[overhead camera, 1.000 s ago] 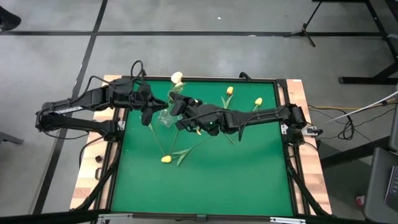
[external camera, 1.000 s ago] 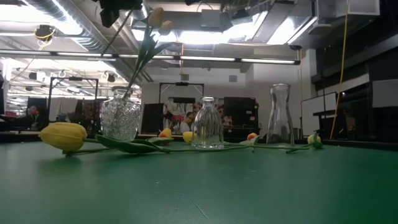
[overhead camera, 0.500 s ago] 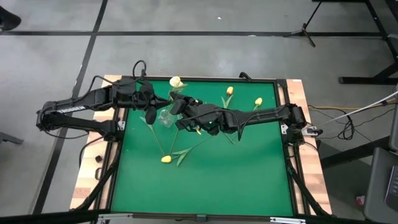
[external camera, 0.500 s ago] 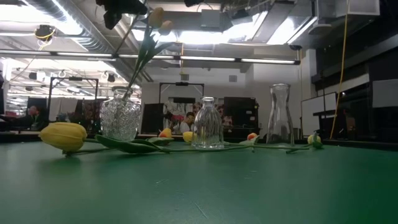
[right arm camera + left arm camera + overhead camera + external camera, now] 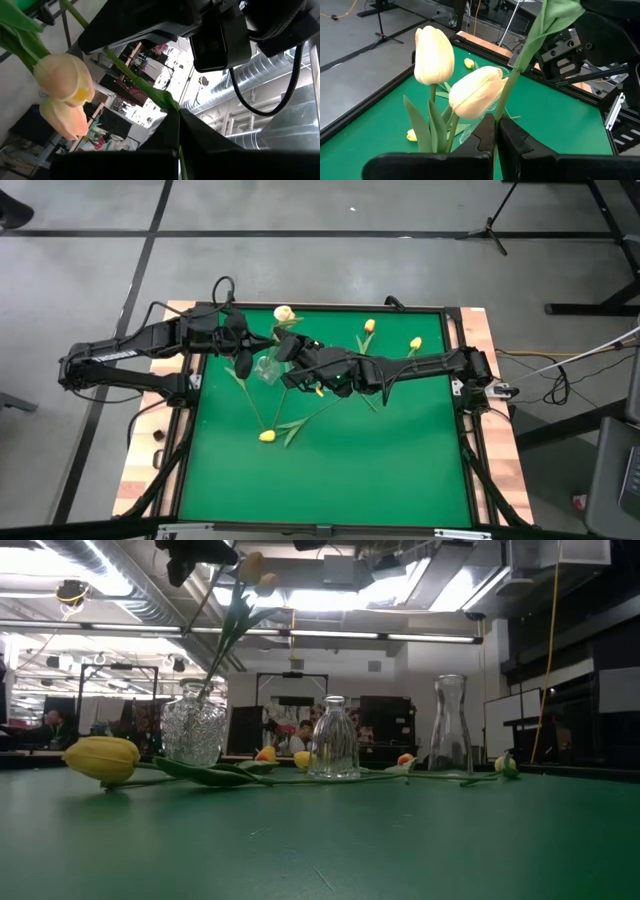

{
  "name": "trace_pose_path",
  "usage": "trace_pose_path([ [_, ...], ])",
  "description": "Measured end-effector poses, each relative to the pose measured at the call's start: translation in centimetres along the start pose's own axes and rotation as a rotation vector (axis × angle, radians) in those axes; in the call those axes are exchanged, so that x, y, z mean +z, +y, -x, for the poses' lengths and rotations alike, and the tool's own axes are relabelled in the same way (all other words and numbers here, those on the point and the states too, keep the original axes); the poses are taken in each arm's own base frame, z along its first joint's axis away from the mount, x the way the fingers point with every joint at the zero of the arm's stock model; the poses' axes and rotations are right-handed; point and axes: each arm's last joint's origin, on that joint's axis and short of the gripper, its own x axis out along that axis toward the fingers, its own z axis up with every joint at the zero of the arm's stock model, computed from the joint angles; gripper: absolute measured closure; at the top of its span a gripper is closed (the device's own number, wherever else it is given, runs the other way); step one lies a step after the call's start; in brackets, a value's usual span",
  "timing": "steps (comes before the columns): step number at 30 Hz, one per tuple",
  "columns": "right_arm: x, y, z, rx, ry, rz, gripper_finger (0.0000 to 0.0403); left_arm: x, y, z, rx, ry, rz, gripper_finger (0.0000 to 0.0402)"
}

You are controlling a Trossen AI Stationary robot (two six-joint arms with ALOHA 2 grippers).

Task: Sort flowers into vase by color
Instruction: Put the light yellow flower into the left transparent vase

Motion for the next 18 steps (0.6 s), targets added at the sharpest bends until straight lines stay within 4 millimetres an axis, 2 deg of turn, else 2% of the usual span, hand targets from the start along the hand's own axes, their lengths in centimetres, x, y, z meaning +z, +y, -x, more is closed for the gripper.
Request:
trace_pose_path([
  [6,0.0,0.01,0.0,0.0,0.0,-0.001,0.0389,0.01,0.01,0.01,0.001,-0.001,0.001,0.0401],
  [18,0.15,-0.12,0.31,0.012,0.034,-0.158,0.0261,0.12,0.26,0.2,0.081,-0.032,0.014,0.0401],
])
